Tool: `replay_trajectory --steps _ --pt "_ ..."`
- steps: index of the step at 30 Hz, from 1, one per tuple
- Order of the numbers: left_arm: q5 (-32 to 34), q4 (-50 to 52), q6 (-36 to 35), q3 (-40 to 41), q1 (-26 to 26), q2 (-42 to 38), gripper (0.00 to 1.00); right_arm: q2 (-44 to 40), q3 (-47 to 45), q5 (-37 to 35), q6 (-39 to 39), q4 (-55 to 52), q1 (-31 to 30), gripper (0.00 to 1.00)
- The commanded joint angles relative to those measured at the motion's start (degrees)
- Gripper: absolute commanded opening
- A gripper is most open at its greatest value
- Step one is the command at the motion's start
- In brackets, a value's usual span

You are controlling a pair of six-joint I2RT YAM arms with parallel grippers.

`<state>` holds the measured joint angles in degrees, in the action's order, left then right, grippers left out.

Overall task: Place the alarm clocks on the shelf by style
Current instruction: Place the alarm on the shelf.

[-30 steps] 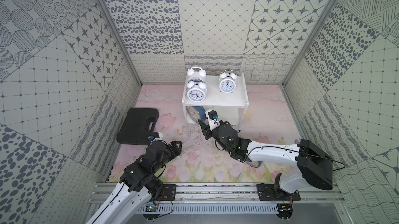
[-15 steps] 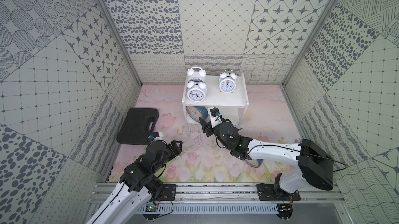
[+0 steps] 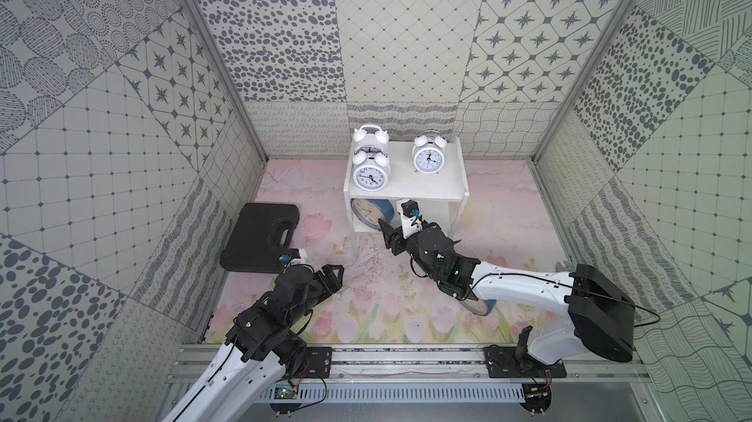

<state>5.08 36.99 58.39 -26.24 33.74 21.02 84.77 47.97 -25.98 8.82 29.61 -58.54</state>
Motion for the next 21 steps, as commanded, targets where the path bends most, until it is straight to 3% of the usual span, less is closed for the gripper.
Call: replay_trajectory --steps 1,21 --pt "-0.01 -1.38 -1.48 -0.17 -0.27 0.06 0.84 -1.49 -0.71 -2.69 4.09 0.45 2.21 0.68" --pt "-0.88 -1.22 -0.61 1.27 -0.25 -1.66 0.84 -3.65 -4.53 -7.38 5.36 4.30 1.80 0.66"
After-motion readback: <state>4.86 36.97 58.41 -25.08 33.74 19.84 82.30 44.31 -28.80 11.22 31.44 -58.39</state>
